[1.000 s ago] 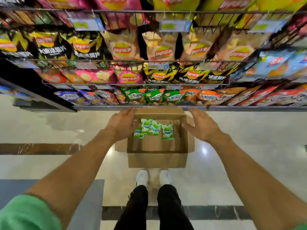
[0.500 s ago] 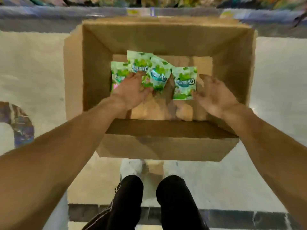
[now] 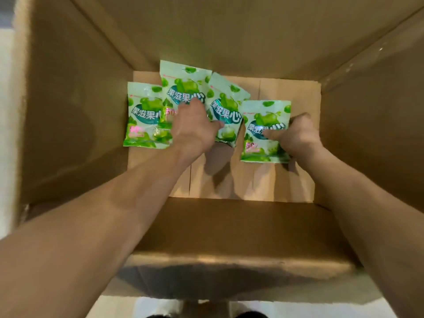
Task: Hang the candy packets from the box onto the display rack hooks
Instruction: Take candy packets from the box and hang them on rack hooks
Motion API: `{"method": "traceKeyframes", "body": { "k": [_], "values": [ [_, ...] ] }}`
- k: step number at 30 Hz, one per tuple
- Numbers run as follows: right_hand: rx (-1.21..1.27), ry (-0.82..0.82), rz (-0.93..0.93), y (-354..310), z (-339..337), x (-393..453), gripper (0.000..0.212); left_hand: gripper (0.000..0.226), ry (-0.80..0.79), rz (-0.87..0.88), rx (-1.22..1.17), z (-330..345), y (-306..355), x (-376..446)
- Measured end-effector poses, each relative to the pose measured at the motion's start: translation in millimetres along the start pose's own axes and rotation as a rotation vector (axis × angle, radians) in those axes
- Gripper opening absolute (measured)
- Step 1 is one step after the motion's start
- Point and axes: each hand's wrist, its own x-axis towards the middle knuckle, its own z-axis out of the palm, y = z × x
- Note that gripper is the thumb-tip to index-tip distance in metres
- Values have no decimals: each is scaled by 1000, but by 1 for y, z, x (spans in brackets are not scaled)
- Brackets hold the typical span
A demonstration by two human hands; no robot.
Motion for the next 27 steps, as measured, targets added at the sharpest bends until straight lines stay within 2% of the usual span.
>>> {"method": "traceKeyframes", "body": {
  "k": [3,5,8,11,12,15,17,21,24,25,27],
  "values": [
    [156,-86,-10,-1,4,-9,23,38,-76,33,-68,-5,4,-4],
    [270,-123,-74,-2,5,-22,11,33,-106,49,-172,-14,6,-13],
    [408,-209,-161,-10,-13,-56,18,37,-167,-32,-465,-38,4,-34],
    [525,-275,-229,-34,-51,-106,12,62,-235,-113,-689,-88,7,-71],
    [560,-282,-242,-46,-68,-126,13,62,-243,-128,-779,-109,11,-86],
    [663,-234,-249,-91,-126,-191,18,35,-262,-156,-1046,-186,32,-145],
    [691,-224,-261,-127,-173,-244,21,33,-270,-165,-1179,-249,55,-192],
    [701,-247,-333,-195,-268,-362,43,28,-201,-107,-1262,-381,99,-279],
    [638,-278,-422,-251,-332,-450,83,25,-172,-3,-1233,-480,127,-346],
    [625,-289,-469,-270,-353,-477,82,28,-139,23,-1215,-510,135,-367],
    [604,-296,-572,-307,-389,-527,55,36,-41,47,-1196,-567,149,-402]
  ]
}}
